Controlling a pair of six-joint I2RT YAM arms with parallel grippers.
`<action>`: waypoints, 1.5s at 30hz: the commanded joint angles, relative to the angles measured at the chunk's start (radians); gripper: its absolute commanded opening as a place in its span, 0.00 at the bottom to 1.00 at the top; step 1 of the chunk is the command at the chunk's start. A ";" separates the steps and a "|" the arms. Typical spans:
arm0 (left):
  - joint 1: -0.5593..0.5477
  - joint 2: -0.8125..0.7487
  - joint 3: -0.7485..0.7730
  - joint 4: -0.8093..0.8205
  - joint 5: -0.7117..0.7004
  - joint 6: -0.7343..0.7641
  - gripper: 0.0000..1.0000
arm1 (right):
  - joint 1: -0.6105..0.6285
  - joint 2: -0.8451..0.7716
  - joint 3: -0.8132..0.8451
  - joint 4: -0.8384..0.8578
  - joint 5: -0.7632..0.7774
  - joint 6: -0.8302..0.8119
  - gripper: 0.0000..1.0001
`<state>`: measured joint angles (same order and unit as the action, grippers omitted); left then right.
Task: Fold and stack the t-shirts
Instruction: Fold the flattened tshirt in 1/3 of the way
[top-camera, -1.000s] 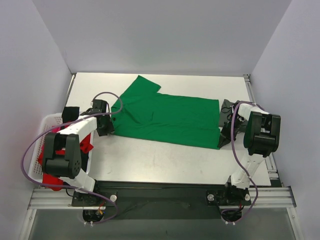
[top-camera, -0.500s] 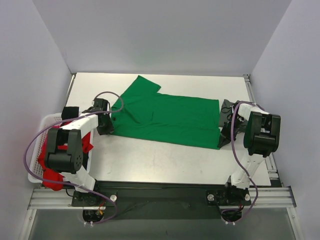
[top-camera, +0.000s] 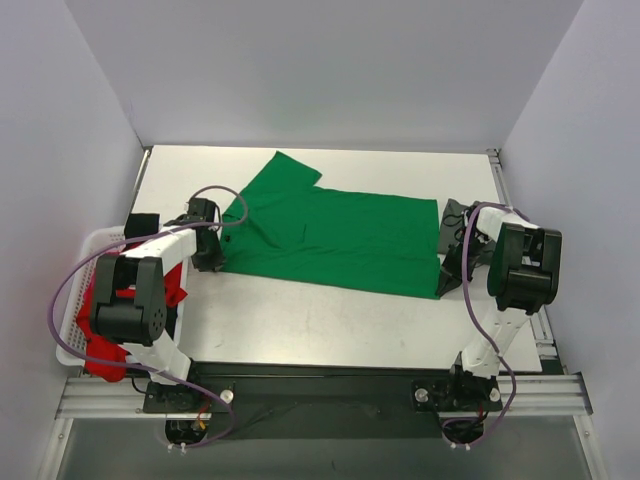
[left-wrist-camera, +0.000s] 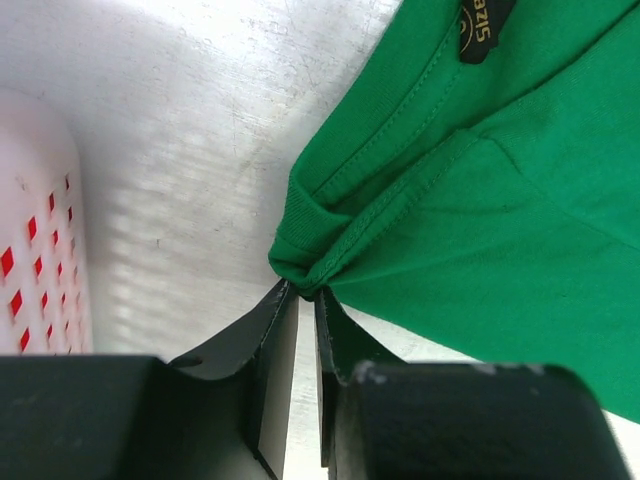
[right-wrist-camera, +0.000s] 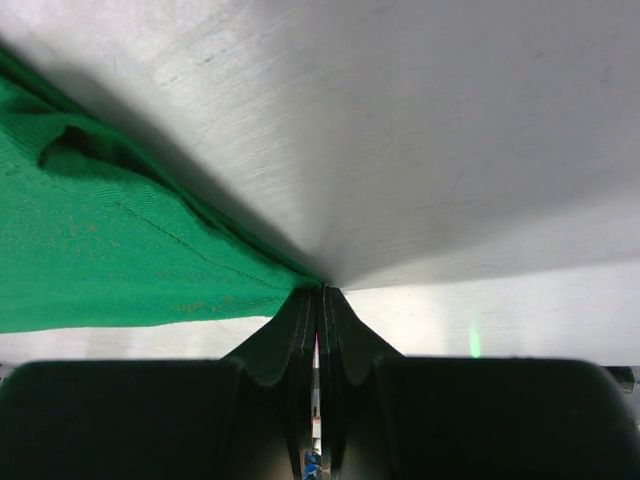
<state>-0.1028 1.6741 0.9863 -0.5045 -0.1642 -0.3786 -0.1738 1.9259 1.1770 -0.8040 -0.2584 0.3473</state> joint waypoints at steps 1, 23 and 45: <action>0.014 -0.019 0.020 -0.025 -0.063 0.026 0.23 | -0.016 -0.033 -0.008 -0.035 0.084 -0.007 0.00; -0.175 -0.116 0.221 -0.169 -0.002 -0.045 0.69 | 0.100 -0.196 0.091 -0.130 0.051 -0.014 0.60; -0.178 0.101 0.020 0.218 0.206 -0.075 0.69 | 0.300 0.064 0.093 0.048 -0.099 0.010 0.61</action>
<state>-0.2764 1.7775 1.0683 -0.3061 0.0364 -0.4442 0.1108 1.9976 1.3258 -0.7361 -0.3649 0.3519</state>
